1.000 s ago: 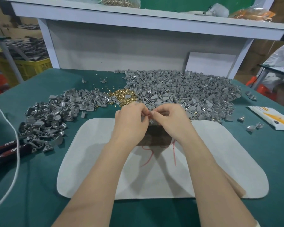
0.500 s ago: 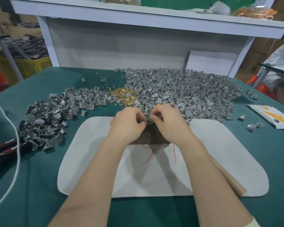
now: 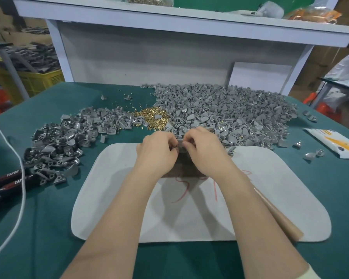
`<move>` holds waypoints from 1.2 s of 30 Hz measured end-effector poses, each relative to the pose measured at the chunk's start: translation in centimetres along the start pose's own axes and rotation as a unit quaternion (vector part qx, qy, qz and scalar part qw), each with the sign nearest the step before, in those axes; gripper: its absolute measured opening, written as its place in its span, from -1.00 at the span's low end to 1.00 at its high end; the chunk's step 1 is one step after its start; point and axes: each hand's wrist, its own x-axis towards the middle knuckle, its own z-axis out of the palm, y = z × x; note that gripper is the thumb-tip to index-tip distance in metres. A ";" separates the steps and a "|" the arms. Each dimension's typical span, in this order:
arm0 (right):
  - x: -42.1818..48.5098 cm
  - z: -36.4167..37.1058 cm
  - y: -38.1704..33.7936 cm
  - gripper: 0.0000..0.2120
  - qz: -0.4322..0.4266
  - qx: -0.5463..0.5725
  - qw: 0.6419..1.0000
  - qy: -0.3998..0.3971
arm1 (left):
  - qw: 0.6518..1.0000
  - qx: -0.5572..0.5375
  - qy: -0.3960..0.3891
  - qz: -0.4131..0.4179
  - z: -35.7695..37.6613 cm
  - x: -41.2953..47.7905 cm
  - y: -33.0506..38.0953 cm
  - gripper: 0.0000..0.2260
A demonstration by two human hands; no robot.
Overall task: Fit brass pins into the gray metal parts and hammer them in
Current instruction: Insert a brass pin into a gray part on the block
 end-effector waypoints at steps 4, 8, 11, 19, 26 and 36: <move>0.1 0.2 0.1 -0.88 -0.002 -0.022 1.000 0.000 | 1.000 0.009 0.006 0.001 0.1 0.0 0.1 -0.92; 0.2 0.7 0.1 -0.90 0.002 -0.018 1.000 0.022 | 1.000 0.009 0.011 0.004 0.0 0.0 0.3 -0.93; 0.3 1.0 0.1 -0.91 0.010 0.008 0.999 0.031 | 1.000 0.005 0.011 0.005 0.0 0.0 0.3 -0.92; 0.1 0.8 0.6 -0.91 0.074 0.103 0.991 0.034 | 1.000 0.005 0.012 0.003 0.0 0.0 0.1 -0.91; 0.1 0.5 0.3 -0.89 0.092 0.133 0.986 0.024 | 1.000 0.002 0.014 0.005 0.1 0.0 0.0 -0.90; 0.1 0.9 0.2 -0.91 0.092 0.106 0.990 0.035 | 1.000 -0.005 0.007 0.011 0.0 0.1 0.0 -0.91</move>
